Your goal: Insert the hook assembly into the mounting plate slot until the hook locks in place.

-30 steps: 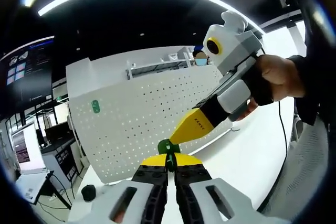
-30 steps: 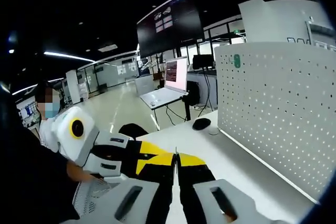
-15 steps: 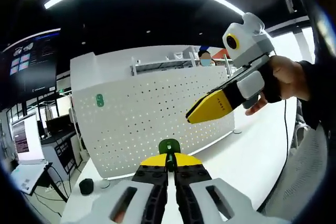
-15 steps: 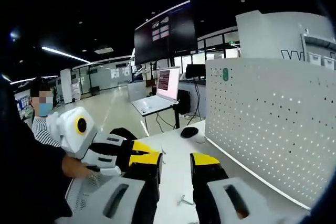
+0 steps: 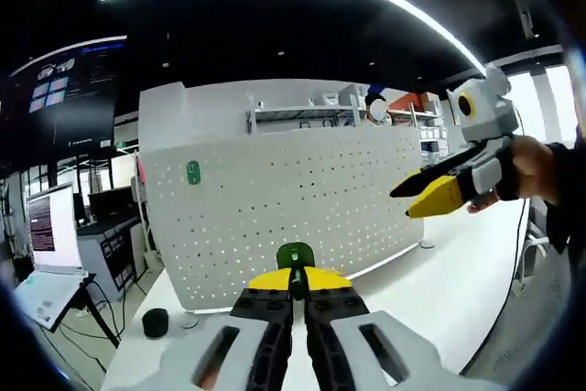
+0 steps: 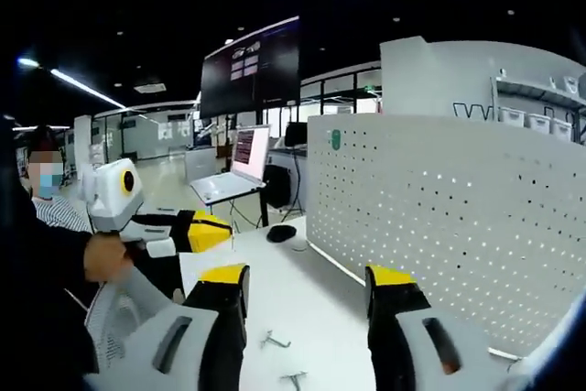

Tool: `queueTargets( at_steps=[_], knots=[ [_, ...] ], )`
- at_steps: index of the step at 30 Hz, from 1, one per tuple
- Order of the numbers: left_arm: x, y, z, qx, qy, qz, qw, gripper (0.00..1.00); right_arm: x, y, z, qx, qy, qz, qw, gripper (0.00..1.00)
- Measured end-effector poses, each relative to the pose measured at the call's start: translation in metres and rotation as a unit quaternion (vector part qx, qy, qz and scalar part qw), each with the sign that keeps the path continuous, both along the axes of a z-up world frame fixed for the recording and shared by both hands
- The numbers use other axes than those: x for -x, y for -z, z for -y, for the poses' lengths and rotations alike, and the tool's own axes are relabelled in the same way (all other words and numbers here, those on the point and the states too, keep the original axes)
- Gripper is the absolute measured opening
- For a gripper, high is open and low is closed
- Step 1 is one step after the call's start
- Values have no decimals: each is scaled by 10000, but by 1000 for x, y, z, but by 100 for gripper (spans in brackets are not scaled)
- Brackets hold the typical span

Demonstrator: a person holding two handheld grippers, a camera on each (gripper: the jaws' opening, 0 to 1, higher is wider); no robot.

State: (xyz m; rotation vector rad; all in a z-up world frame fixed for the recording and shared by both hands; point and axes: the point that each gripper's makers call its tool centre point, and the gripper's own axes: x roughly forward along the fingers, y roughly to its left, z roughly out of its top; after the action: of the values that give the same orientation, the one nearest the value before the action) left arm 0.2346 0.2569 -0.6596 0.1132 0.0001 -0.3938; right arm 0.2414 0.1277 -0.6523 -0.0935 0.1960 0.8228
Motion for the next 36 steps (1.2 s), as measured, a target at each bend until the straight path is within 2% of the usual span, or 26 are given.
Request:
queueTargets(
  at_steps=[3, 7, 9, 14, 19, 24, 28, 33, 34, 36],
  knots=[
    [-17, -23, -4, 112, -75, 144, 9998, 3, -3, -4, 9, -69, 137, 72, 9999, 61],
    [-36, -46, -8, 262, -161, 280, 9991, 3, -4, -3, 14, -65, 187, 98, 9998, 61],
    [-52, -62, -9, 277, -211, 372, 9987, 3, -3, -1, 17, -48, 214, 95, 9997, 61],
    [-84, -82, -7, 219, -311, 567, 9977, 3, -6, 2, 24, -104, 289, 33, 9995, 61],
    [-116, -92, -9, 304, -456, 710, 9960, 3, -8, 4, 31, -85, 361, 29, 9993, 61],
    [-149, -101, -10, 431, -542, 725, 9950, 3, -16, 6, 36, -19, 443, -11, 9990, 60],
    [-170, -100, -13, 525, -636, 680, 9943, 3, -17, 3, 35, -38, 455, 27, 9990, 60],
    [-193, -96, -15, 420, -722, 629, 9945, 3, -20, 9, 36, 26, 476, -28, 9989, 59],
    [-199, -95, -17, 282, -789, 655, 9943, 3, -20, 10, 36, 25, 486, -38, 9988, 59],
    [-209, -95, -20, 309, -804, 622, 9943, 3, -22, 11, 38, 31, 513, -52, 9987, 59]
  ],
)
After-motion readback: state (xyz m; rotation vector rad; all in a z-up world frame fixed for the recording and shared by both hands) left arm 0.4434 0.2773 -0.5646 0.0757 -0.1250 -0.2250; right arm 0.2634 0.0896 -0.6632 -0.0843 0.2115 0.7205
